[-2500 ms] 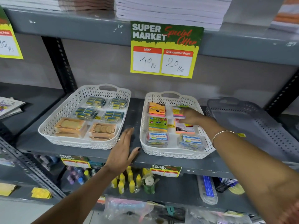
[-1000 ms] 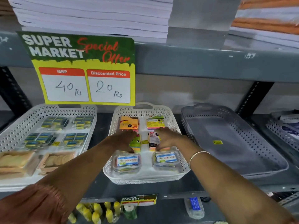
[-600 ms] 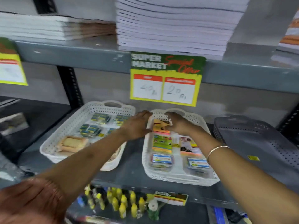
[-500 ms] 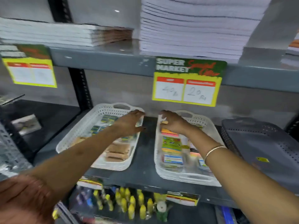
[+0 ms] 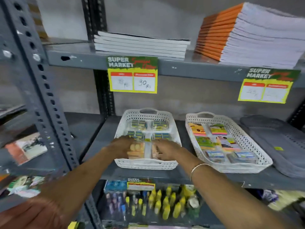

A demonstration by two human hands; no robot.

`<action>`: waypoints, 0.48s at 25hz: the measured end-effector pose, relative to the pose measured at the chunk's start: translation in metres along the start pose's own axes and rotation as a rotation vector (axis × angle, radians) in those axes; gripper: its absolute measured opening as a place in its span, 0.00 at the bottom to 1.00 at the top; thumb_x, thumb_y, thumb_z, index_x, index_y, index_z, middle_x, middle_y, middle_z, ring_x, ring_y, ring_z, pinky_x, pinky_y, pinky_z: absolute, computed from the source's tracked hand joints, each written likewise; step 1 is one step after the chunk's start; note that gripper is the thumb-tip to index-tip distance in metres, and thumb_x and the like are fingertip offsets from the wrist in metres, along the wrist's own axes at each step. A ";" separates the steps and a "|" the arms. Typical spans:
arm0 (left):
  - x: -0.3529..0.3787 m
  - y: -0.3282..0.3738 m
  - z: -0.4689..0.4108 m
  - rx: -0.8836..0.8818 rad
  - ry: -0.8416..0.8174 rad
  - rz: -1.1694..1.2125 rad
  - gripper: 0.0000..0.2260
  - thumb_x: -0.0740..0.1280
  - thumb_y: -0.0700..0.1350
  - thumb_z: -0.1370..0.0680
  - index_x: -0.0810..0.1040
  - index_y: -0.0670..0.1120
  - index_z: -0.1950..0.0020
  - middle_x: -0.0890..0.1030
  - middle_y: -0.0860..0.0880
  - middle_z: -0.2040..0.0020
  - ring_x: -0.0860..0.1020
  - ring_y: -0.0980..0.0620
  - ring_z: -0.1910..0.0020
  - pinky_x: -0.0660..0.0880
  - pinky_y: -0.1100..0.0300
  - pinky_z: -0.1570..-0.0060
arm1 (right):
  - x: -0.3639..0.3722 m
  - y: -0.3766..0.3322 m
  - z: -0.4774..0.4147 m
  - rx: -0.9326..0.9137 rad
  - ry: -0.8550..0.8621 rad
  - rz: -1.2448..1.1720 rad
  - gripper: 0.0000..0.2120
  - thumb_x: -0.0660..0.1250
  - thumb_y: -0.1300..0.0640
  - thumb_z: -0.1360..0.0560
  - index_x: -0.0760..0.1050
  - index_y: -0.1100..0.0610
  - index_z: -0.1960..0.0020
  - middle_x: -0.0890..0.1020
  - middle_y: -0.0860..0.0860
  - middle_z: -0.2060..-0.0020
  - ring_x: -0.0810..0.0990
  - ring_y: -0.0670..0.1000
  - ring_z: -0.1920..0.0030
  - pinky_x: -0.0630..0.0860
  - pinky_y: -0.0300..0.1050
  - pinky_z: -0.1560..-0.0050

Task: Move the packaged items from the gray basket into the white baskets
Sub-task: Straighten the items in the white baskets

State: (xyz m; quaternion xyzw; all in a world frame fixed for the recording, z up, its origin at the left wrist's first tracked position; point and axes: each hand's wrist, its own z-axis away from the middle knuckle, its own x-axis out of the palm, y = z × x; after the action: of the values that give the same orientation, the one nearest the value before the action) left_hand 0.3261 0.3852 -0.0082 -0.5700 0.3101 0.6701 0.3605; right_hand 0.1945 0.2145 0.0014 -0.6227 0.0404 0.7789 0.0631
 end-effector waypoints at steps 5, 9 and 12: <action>0.005 -0.007 -0.005 0.037 -0.023 0.079 0.31 0.71 0.44 0.29 0.62 0.48 0.29 0.70 0.44 0.33 0.70 0.44 0.35 0.70 0.54 0.39 | 0.002 -0.001 -0.002 0.017 0.002 0.088 0.27 0.65 0.52 0.24 0.63 0.58 0.27 0.71 0.59 0.31 0.70 0.60 0.32 0.71 0.54 0.37; 0.010 -0.014 -0.009 0.048 -0.055 0.111 0.34 0.72 0.45 0.29 0.59 0.47 0.28 0.66 0.44 0.30 0.66 0.45 0.32 0.67 0.55 0.36 | 0.002 -0.002 -0.003 0.006 0.003 0.061 0.28 0.66 0.55 0.25 0.62 0.58 0.27 0.71 0.59 0.32 0.71 0.60 0.33 0.71 0.53 0.38; 0.003 -0.012 -0.015 0.025 -0.074 0.227 0.39 0.72 0.52 0.29 0.54 0.45 0.26 0.60 0.44 0.25 0.60 0.45 0.28 0.60 0.56 0.30 | -0.009 0.007 -0.011 0.033 -0.039 -0.190 0.31 0.70 0.51 0.27 0.65 0.59 0.28 0.73 0.58 0.32 0.72 0.59 0.33 0.71 0.50 0.35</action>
State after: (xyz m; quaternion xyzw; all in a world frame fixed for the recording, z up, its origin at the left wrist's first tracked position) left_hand 0.3433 0.3799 -0.0140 -0.5016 0.3675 0.7233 0.3003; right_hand 0.2063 0.2054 0.0071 -0.6073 -0.0072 0.7806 0.1477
